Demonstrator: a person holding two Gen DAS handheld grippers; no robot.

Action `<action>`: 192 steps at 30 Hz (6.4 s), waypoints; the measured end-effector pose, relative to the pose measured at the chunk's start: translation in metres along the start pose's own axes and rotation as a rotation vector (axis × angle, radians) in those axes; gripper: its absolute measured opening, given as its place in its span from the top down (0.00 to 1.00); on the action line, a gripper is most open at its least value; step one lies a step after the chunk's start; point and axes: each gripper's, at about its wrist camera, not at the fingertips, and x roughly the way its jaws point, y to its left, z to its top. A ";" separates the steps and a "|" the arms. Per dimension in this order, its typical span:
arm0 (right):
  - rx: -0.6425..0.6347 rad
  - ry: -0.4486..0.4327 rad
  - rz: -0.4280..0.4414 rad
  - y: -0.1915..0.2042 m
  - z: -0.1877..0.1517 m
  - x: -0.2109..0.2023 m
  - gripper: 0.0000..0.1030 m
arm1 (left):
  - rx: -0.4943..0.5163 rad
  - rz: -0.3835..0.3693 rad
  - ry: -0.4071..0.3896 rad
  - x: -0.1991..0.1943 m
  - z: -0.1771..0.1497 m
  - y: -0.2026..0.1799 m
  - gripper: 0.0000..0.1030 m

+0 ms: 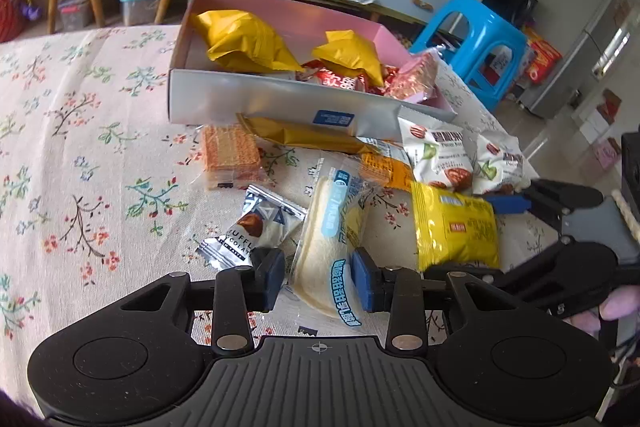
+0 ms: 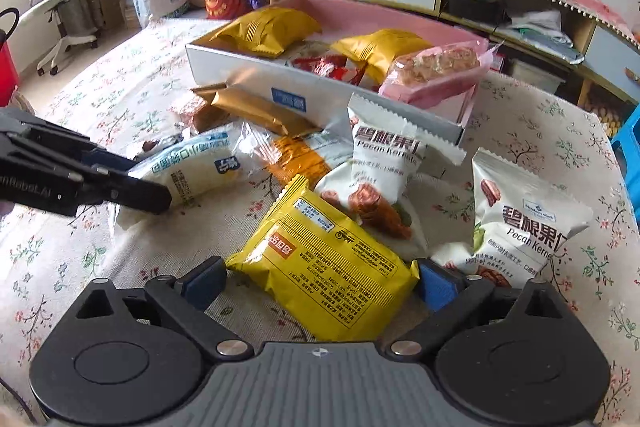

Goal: Organize snacks
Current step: 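Grasp the clear milk bread bag with the left tool, then grasp the yellow biscuit packet with the right tool, then carry the milk bread bag and yellow biscuit packet over the pink box, then open the left tool into the box while the right tool releases its packet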

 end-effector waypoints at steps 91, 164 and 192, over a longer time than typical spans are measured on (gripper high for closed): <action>-0.167 -0.030 0.092 0.024 -0.002 -0.025 0.62 | 0.260 0.033 -0.004 -0.012 -0.027 -0.032 0.78; 0.654 -0.335 -0.029 -0.052 0.076 0.005 0.38 | 0.045 0.245 -0.243 0.039 0.160 0.001 0.48; 0.419 -0.312 -0.042 -0.005 0.079 -0.041 0.14 | 0.058 0.241 -0.215 -0.047 0.086 0.017 0.18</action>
